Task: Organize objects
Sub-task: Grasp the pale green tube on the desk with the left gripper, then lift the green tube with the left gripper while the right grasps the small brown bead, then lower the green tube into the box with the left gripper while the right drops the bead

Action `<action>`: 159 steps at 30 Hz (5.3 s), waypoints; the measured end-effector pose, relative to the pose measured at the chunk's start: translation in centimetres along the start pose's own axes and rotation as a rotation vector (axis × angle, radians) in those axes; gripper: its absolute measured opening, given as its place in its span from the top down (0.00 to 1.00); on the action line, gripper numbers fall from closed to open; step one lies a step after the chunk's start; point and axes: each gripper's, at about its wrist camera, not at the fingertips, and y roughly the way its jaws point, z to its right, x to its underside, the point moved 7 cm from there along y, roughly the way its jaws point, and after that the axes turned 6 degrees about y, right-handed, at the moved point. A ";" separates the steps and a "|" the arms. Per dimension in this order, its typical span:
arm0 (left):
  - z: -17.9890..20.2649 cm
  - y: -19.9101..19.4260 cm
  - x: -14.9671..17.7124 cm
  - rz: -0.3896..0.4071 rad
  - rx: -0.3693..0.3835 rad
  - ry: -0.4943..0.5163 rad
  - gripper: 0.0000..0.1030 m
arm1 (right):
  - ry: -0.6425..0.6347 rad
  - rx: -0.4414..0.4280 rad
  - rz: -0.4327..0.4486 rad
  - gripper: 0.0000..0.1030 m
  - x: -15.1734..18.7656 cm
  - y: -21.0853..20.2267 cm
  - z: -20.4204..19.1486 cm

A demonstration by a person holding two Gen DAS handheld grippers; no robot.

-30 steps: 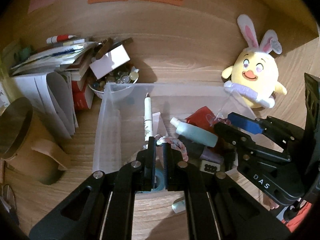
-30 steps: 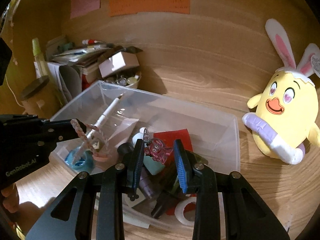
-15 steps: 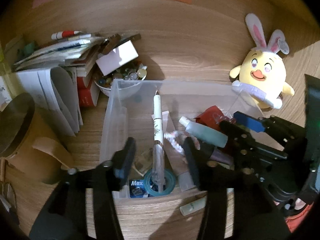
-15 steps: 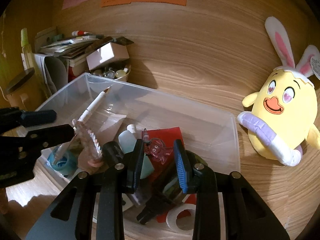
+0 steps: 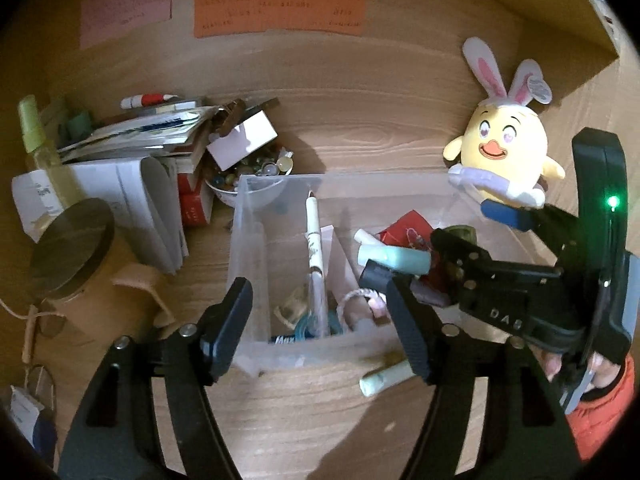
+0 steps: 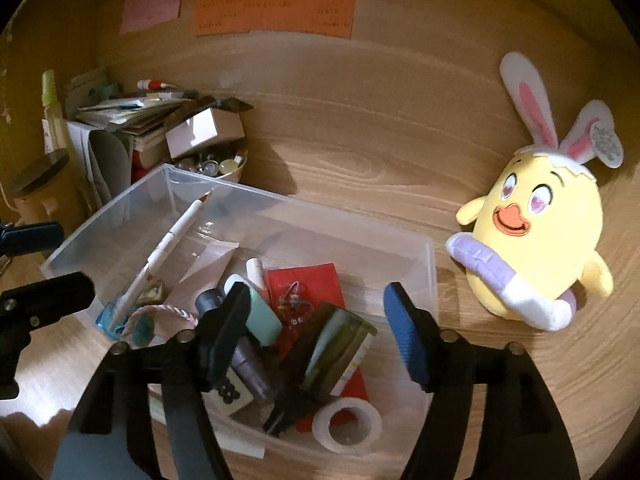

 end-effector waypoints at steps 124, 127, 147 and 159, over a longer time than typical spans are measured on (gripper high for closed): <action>2.8 -4.2 4.5 -0.012 0.126 0.077 0.86 | 0.044 -0.270 -0.047 0.88 5.2 -7.1 -3.5; 2.9 -5.1 3.5 0.016 0.125 0.060 0.86 | 0.057 -0.270 -0.018 0.88 4.5 -8.0 -2.7; 4.3 -7.5 -2.7 0.156 0.090 0.055 0.86 | 0.125 -0.246 0.097 0.88 0.5 -9.7 1.6; 5.5 -4.8 -6.0 0.153 0.175 0.023 0.86 | 0.150 -0.225 0.075 0.88 -1.0 -6.6 3.1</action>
